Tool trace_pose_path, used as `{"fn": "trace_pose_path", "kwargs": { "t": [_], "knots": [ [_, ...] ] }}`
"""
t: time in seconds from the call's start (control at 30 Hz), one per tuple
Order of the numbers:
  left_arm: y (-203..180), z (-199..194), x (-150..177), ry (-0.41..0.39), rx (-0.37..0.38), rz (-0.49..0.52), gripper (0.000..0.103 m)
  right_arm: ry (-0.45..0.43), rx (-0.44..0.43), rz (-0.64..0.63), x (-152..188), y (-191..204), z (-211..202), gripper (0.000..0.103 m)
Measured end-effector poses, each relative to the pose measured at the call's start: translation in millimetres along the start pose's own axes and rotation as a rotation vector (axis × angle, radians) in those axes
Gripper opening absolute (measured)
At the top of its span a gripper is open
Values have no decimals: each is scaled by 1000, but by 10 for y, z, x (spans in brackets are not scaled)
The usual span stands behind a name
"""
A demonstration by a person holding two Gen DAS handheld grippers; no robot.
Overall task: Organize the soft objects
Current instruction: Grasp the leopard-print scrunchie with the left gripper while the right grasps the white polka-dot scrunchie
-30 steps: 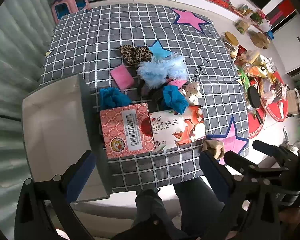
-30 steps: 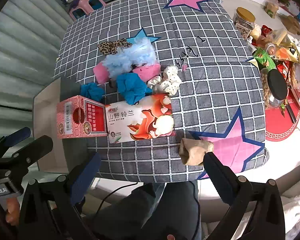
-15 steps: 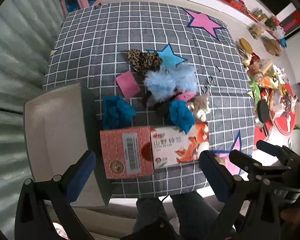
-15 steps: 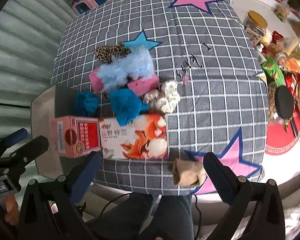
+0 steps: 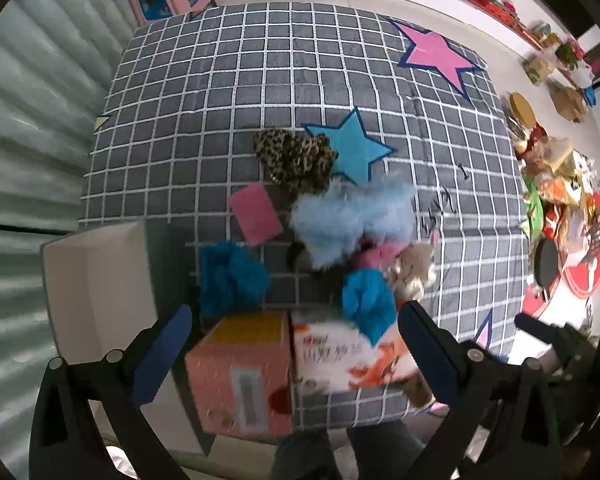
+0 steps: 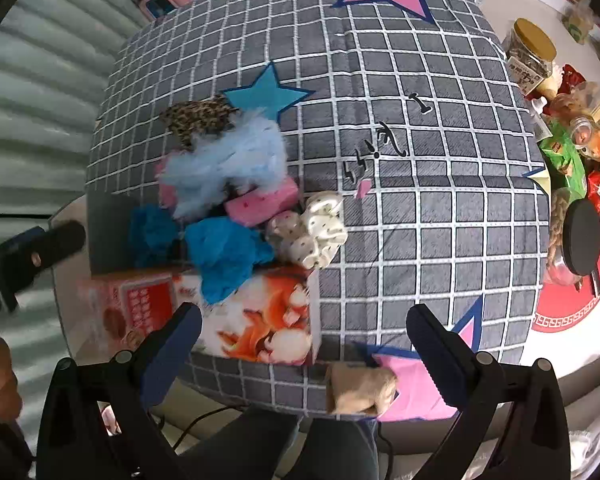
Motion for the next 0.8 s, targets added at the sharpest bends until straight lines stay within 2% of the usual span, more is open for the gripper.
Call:
{"fn": "trace_pose_path", "kwargs": {
  "t": [0.17,0.37,0.57,0.8],
  "knots": [
    [42,215,-386,17,-15,-48,103,26,1,37,-153,-211,212,103],
    [12,659,-815,61,11,-102,103,57,-9,88,-284,-443,499,103],
    [-137,1103,-1020,120,-8,-113,103,83,-38,114,-353,-568,736,103],
    [-280,1462,-1133,142,-36,-104,103,105,-64,107,-483,-572,993,103]
  ]
}}
Point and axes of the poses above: each gripper's, at about its wrist camera, not at the fingertips, and z roughly the way its jaws point, y to its left, x to its underside, the point moved 2 cm from there along z, roughly the way its jaws point, and after that the axes turned 11 degrees about -x, right-handed, at the moved point
